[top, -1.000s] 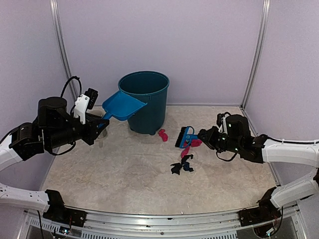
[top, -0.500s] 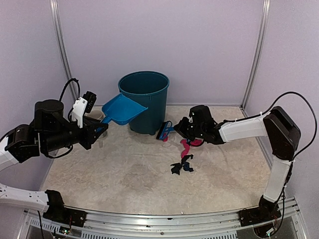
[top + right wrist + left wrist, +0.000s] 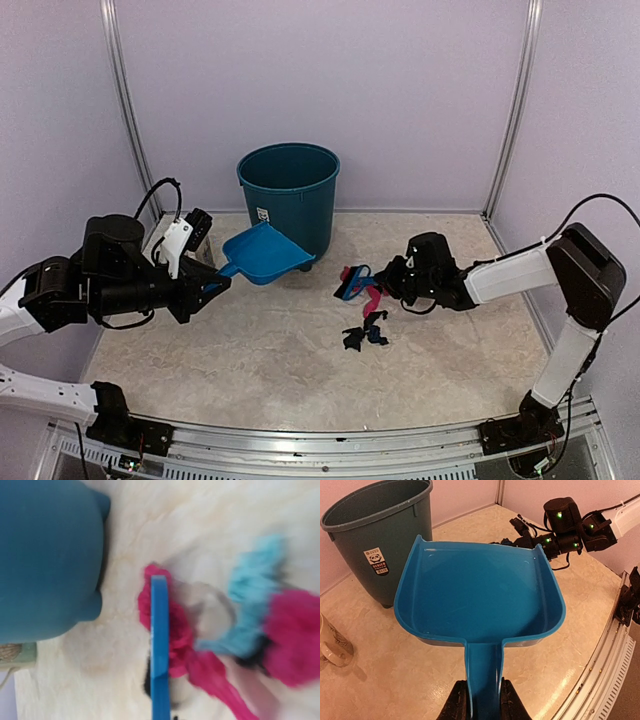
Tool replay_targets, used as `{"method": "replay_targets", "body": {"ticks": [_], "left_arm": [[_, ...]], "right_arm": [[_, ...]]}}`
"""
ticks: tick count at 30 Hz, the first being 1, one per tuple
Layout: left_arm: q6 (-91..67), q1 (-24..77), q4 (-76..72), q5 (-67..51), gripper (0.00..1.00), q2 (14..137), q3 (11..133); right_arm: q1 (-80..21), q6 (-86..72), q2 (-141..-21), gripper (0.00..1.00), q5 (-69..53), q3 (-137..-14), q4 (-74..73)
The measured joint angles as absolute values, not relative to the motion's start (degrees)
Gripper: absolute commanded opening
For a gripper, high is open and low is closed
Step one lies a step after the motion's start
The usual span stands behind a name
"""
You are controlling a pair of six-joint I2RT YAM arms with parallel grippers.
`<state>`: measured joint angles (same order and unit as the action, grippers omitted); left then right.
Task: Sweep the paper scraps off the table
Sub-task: Sweep the paper scraps at the center of the board.
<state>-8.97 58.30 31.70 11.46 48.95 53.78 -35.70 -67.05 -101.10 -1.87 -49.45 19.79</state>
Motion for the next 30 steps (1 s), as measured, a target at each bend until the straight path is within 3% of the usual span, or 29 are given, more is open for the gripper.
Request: {"method": "replay_targets", "body": {"ticks": [8,20,25,30], "left_arm": [[-8.88,59.46,28.58,7.55,0.00,51.99,52.10],[-12.69,63.48,24.93,5.26,0.00,56.88,46.13],[-15.57,64.03,25.19,4.64,0.00,57.58,44.62],[-17.61,64.88,25.39,3.70,0.00,61.56,44.51]], "right_arm": [[-35.07,-64.05,-84.95,0.00,-1.26,-38.48,16.53],[-27.97,-43.75,-63.42,0.00,4.27,-43.70,2.87],[-24.56,-26.48,-62.28,0.00,11.40,-45.82,-0.12],[-23.77,-7.31,-69.56,0.00,18.83,-48.34,-0.64]]}}
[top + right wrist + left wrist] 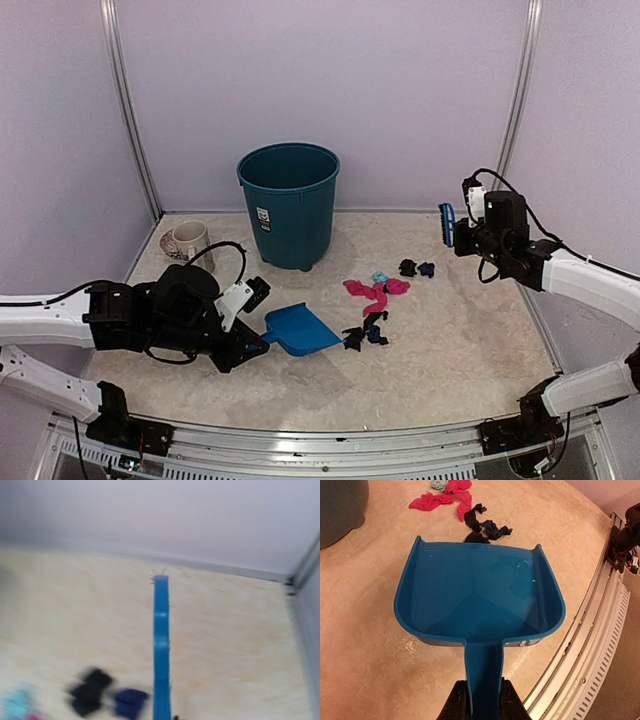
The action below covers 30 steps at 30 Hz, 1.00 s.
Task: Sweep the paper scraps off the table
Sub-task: Sweep the paper scraps at the center of the board, then sweep the paper scraps into the dustpan.
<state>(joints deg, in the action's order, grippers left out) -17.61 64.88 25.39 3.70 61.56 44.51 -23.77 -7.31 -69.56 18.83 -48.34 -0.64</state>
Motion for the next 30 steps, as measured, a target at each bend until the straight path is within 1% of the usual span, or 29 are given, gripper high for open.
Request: {"method": "replay_targets", "body": {"ticks": [7,12,16,20,30], "left_arm": [[-19.64,65.63,25.15,3.27,0.00,68.18,44.51],[-21.06,67.90,24.64,3.25,0.00,74.74,44.77],[-21.43,69.30,23.81,3.05,0.00,80.34,45.89],[-21.45,69.52,22.11,3.11,0.00,83.64,47.64],[-21.43,69.36,17.50,3.60,0.00,89.82,50.22]], "right_arm": [[-23.46,11.46,-83.92,0.00,24.38,-55.02,-2.17],[-23.44,19.88,-93.56,0.00,26.37,-61.34,-3.75],[-24.05,24.47,-99.02,0.00,25.28,-64.25,-5.37],[-25.74,28.25,-102.02,0.00,23.07,-65.01,-8.40],[-33.12,29.74,-102.13,0.00,19.70,-65.80,-12.97]]}}
